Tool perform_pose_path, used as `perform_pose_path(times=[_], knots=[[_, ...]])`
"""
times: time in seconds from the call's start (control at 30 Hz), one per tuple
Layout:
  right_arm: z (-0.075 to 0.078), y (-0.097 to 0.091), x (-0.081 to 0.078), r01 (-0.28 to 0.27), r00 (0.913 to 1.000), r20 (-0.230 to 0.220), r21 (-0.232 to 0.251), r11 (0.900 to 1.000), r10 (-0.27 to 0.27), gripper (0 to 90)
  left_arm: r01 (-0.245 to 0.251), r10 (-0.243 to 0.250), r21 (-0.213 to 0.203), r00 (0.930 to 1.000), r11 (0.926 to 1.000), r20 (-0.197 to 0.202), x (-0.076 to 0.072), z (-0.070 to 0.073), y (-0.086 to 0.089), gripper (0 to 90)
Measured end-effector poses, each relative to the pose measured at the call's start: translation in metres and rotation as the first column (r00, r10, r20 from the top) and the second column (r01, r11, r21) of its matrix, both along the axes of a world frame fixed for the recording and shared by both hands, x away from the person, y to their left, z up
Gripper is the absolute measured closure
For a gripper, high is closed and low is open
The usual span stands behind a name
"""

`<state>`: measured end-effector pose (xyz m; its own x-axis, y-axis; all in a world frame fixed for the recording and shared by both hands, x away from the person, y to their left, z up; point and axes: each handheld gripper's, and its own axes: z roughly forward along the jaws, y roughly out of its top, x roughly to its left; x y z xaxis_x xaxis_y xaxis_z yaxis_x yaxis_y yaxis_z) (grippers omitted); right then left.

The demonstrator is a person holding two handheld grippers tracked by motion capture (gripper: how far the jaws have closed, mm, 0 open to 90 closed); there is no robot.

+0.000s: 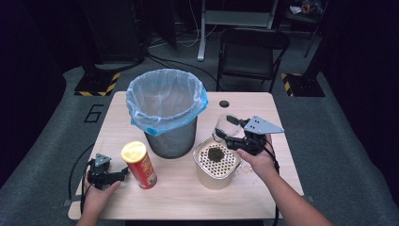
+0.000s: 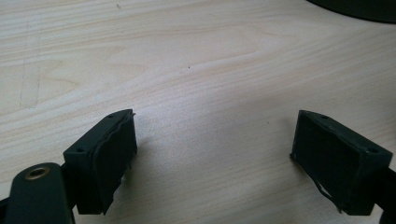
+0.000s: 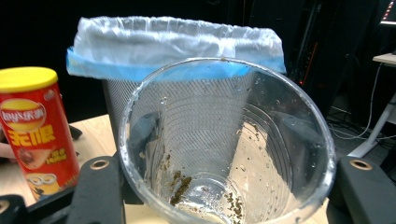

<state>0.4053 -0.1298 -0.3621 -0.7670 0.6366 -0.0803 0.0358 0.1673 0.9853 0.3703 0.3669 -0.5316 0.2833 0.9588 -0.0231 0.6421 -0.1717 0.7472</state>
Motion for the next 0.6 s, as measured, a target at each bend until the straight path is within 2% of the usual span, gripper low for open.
perform_pose_path(times=[0.3,0.47,0.6], knots=[[0.034,0.007,0.002,-0.036,0.9993,-0.015,-0.020,0.9992,0.035,36.8,0.000,0.000,0.000,1.0000,1.0000,0.000,0.000,0.000,0.000,13.5],[0.057,0.009,0.007,-0.041,0.9988,-0.028,0.005,0.9992,0.041,37.1,0.000,0.000,0.000,1.0000,1.0000,0.000,0.000,0.000,0.000,13.5],[0.075,0.011,0.010,-0.034,0.9992,-0.020,0.010,0.9994,0.034,37.2,0.000,0.000,-0.001,1.0000,1.0000,0.000,0.000,0.000,0.000,13.5]])
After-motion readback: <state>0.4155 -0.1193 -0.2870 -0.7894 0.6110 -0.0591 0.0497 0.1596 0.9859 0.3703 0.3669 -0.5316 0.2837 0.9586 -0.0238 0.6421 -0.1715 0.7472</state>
